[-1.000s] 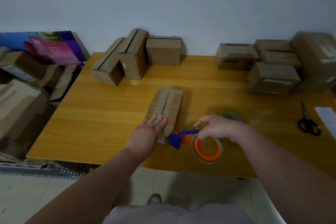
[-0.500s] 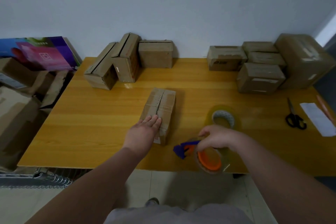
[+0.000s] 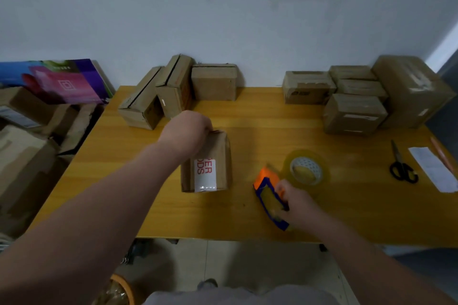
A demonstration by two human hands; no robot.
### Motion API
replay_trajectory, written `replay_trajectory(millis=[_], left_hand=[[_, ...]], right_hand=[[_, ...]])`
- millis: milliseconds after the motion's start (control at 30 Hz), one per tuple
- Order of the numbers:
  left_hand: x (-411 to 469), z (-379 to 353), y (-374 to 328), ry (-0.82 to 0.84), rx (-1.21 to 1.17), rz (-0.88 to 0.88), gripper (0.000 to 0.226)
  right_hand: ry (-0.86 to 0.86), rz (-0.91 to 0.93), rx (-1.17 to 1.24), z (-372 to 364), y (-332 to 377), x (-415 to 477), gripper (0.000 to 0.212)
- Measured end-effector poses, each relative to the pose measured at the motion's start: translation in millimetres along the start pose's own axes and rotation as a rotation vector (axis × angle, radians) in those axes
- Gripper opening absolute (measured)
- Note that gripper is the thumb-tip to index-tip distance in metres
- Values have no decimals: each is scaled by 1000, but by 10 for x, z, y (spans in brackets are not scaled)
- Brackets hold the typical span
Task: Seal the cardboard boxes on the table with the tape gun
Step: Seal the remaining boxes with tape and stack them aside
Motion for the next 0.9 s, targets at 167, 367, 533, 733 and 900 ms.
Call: replay_trajectory(millis=[167, 367, 533, 733, 900], left_hand=[[-5, 16, -49, 169, 6, -154, 22], [-67, -155, -57, 148, -32, -194, 23], [-97, -204, -108, 29, 83, -175, 26], [-189, -298, -79, -223, 192, -246, 29], [-362, -373, -164, -126, -11, -226, 27]], right_hand=[[21, 54, -120, -105, 16, -21, 35], [48, 67, -166, -155, -4, -10, 37], [25, 49, -193, -100, 41, 11, 29], [-55, 68, -149, 62, 245, 50, 31], [-105, 103, -47, 186, 407, 82, 28]])
Point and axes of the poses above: each hand's wrist, its own x-axis towards the middle knuckle, its own z-axis out of the back of the hand, y = z × x, the point moved 4 cm from there along x, towards the middle knuckle, and after that the axes turned 1 degree about z, right-handed, at the moved point
